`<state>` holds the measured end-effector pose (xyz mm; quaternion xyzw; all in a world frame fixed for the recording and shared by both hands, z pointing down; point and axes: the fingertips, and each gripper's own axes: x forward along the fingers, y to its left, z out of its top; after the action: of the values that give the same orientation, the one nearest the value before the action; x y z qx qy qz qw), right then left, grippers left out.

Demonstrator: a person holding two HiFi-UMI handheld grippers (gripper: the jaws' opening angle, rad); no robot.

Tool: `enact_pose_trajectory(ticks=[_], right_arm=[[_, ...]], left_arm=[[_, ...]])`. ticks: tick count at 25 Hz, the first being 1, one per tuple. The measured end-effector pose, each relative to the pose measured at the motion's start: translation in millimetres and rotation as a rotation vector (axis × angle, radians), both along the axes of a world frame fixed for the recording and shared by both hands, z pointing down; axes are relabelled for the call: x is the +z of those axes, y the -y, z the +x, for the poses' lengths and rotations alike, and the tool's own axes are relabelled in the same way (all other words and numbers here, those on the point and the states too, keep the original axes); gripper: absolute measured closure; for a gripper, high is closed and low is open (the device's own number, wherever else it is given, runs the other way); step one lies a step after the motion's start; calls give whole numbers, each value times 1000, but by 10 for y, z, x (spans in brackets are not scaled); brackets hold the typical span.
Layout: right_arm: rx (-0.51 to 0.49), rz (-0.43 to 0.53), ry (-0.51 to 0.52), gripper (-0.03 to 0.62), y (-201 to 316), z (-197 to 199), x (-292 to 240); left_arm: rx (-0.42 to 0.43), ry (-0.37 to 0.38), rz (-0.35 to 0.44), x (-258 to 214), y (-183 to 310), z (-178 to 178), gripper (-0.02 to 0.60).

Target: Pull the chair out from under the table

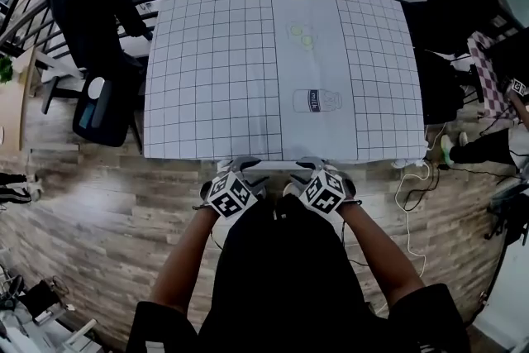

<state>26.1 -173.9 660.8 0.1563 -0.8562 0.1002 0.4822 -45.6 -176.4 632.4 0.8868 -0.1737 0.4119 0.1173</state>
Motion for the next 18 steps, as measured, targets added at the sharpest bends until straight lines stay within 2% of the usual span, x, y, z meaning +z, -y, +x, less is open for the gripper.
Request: enact_pose_trajectory(ticks=[10,14,18], right_arm=[[-139,-18,-143,431,69,-1,351],[-225,-31,-205,428,47,-50,494],[-292,-58,-262,425,-75,-42,639]], left_arm=[[155,144,-59,372,-101,-7,368],[176,182,-79,501,-100,-20,368],[229,249,-65,658,-200,7,368]])
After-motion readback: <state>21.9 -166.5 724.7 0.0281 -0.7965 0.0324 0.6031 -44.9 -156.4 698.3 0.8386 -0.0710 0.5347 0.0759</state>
